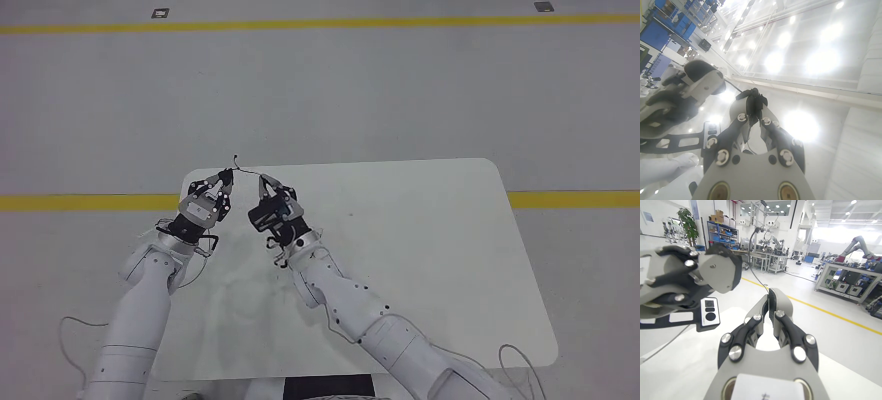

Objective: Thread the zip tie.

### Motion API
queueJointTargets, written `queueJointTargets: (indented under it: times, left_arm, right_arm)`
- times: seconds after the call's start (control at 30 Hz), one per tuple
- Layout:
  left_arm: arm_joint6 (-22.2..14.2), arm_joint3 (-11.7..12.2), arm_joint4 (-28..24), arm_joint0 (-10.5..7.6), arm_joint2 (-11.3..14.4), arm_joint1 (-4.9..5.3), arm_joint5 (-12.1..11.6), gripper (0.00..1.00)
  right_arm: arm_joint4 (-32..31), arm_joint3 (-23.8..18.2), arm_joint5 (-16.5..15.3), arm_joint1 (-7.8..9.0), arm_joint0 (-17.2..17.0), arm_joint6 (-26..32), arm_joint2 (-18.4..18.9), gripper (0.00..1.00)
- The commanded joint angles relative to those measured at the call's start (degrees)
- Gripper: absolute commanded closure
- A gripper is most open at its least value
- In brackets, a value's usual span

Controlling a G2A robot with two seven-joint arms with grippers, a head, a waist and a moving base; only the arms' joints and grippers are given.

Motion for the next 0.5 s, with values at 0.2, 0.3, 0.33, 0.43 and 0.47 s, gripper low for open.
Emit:
queueJointTargets:
  times: [0.2,0.3,0.33,0.43,0.47]
  left_arm:
    - [0.00,0.00,0.00,0.00,0.00,0.00,0.00,1.00]
    - [0.00,0.00,0.00,0.00,0.00,0.00,0.00,1.00]
    - [0.00,0.00,0.00,0.00,0.00,0.00,0.00,1.00]
    - [0.00,0.00,0.00,0.00,0.00,0.00,0.00,1.00]
    - [0.00,0.00,0.00,0.00,0.00,0.00,0.00,1.00]
  right_arm:
    - [0.00,-1.20,1.81,2.68,-0.80,2.55,-0.74,1.00]
    - [0.00,-1.77,1.81,3.47,-0.96,3.62,-0.85,1.00]
    - [0.00,-1.94,1.81,3.68,-1.03,3.90,-0.84,1.00]
    - [0.00,-2.65,1.81,4.26,-1.24,4.55,-0.85,1.00]
    - [0.00,-2.94,1.81,4.45,-1.38,4.75,-0.81,1.00]
